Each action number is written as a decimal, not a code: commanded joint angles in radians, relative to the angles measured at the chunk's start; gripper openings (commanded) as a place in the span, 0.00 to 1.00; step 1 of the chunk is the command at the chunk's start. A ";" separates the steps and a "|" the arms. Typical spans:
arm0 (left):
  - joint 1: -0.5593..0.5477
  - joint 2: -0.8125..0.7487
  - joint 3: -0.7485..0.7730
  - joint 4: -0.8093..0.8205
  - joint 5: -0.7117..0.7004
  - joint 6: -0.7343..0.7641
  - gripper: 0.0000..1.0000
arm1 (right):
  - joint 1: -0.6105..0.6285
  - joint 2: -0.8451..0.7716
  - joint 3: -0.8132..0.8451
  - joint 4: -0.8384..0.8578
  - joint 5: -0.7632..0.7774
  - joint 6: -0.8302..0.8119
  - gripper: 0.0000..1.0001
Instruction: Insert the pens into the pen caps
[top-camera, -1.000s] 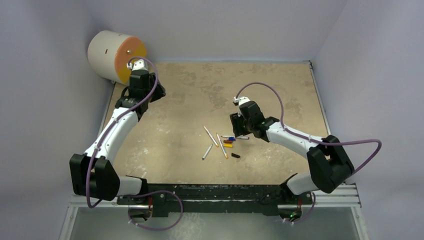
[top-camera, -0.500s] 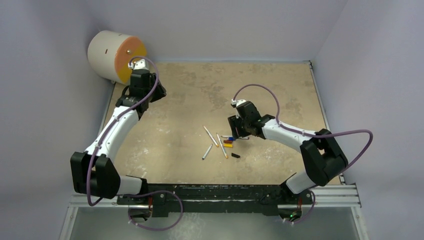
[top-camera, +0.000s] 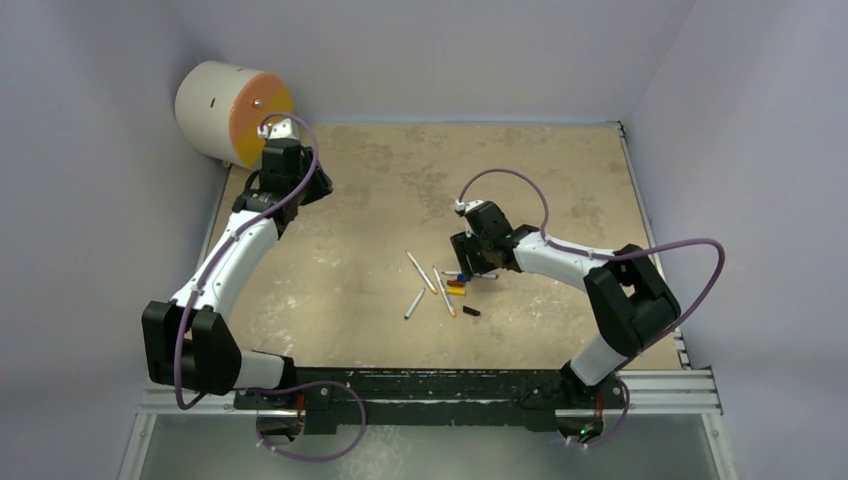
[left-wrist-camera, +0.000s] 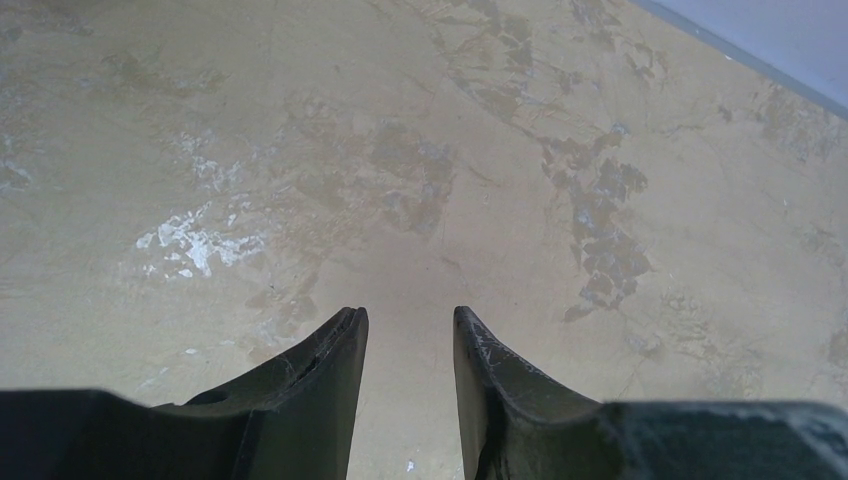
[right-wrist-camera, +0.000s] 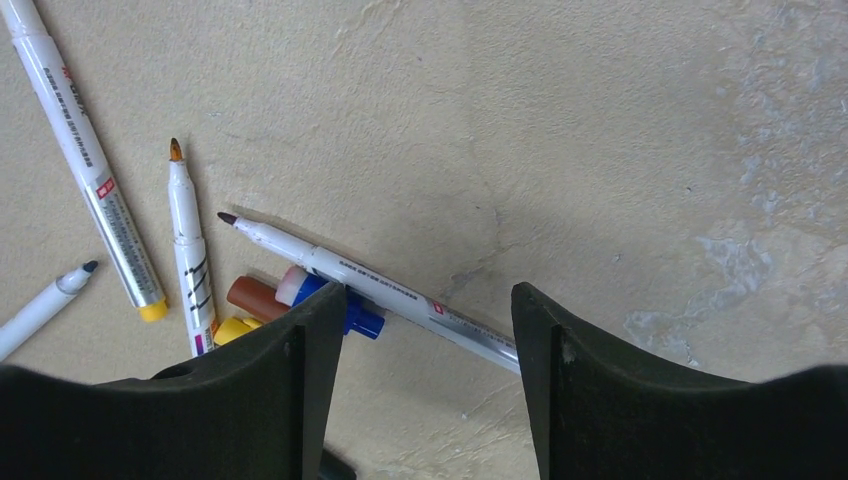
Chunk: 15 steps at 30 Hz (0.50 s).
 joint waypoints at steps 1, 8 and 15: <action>0.000 0.005 0.048 0.013 -0.003 0.027 0.37 | 0.007 -0.009 0.036 -0.001 0.010 -0.019 0.65; 0.000 0.007 0.050 0.008 -0.005 0.029 0.37 | 0.015 -0.003 0.033 0.003 -0.002 -0.020 0.65; -0.001 0.007 0.051 0.005 -0.008 0.031 0.37 | 0.024 0.027 0.020 0.017 -0.005 -0.011 0.64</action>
